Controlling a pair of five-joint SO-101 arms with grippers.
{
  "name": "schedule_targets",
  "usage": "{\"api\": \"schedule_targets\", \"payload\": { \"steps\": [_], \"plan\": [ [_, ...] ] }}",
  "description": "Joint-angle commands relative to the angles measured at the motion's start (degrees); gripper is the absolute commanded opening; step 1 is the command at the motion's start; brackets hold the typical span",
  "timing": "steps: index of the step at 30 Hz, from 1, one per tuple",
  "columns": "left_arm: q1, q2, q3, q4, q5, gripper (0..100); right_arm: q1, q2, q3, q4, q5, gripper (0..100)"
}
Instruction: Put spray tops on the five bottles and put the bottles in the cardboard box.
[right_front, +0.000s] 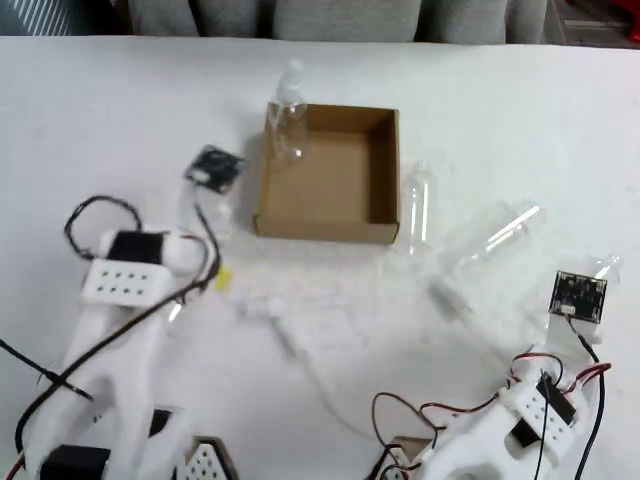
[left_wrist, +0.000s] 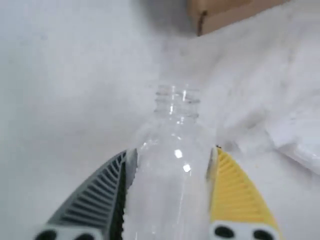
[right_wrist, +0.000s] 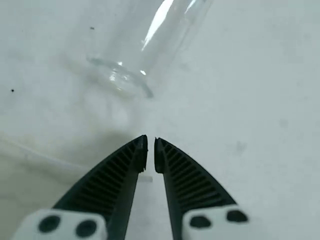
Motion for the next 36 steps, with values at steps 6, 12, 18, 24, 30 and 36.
{"api": "schedule_targets", "payload": {
  "steps": [6,12,18,24,30,36],
  "plan": [
    [-5.4,11.2,1.5,-16.9,10.9,2,-0.4,-0.4,-0.6,0.4,0.7,2.1],
    [-5.6,21.7,-7.6,-17.7,16.7,5,-0.4,-0.4,-0.6,0.4,0.7,2.1],
    [-5.7,23.9,-11.7,-11.4,16.8,27,-0.4,-0.4,-0.7,0.4,0.7,2.1],
    [-5.8,23.9,-14.9,-6.1,16.4,30,-0.4,-0.4,-0.8,0.1,0.7,2.1],
    [-5.8,23.9,-19.2,-1.0,15.3,30,-0.4,-0.4,-0.9,0.3,0.7,2.1],
    [-5.2,24.2,-25.2,4.7,10.1,30,-0.4,-0.4,-0.6,0.3,0.7,2.1]
  ]
}}
